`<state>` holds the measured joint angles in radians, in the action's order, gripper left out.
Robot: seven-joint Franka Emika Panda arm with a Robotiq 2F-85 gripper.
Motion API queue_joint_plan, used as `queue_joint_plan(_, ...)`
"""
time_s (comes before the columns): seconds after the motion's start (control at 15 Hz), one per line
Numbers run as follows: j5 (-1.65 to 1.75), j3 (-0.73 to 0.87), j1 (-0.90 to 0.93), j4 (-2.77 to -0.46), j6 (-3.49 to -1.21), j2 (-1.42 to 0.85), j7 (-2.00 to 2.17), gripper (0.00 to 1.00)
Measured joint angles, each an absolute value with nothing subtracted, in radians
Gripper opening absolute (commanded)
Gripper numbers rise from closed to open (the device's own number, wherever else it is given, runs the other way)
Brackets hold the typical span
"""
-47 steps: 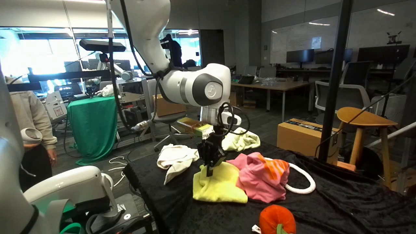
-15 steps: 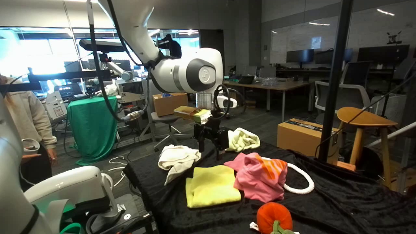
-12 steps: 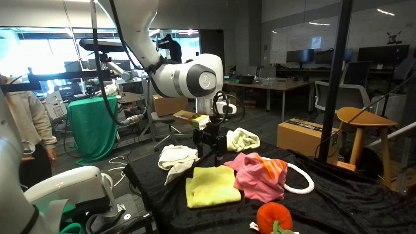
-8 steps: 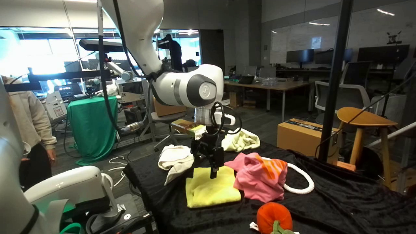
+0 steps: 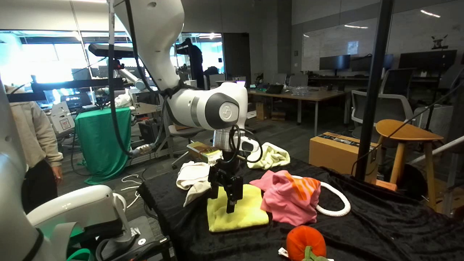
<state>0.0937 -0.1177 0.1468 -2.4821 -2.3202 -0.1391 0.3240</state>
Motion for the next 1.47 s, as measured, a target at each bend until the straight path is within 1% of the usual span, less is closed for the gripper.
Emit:
queue_joint_plan(0.47, 0.094, -0.102, 0.146, -2.504, -2.331, -0.155, 0.338, 1.00)
queue_joint_plan(0.53, 0.094, -0.100, 0.146, -2.505, -2.335, -0.160, 0.338, 0.96)
queue_joint_plan(0.6, 0.094, -0.098, 0.146, -2.506, -2.340, -0.164, 0.338, 0.72)
queue_joint_plan(0.73, 0.094, -0.096, 0.146, -2.506, -2.345, -0.171, 0.338, 0.70)
queue_joint_plan(0.93, 0.094, -0.095, 0.146, -2.507, -2.347, -0.178, 0.338, 0.44)
queue_joint_plan(1.27, 0.094, -0.094, 0.146, -2.507, -2.350, -0.179, 0.338, 0.07)
queue_joint_plan(1.47, 0.094, -0.094, 0.146, -2.507, -2.352, -0.174, 0.338, 0.01)
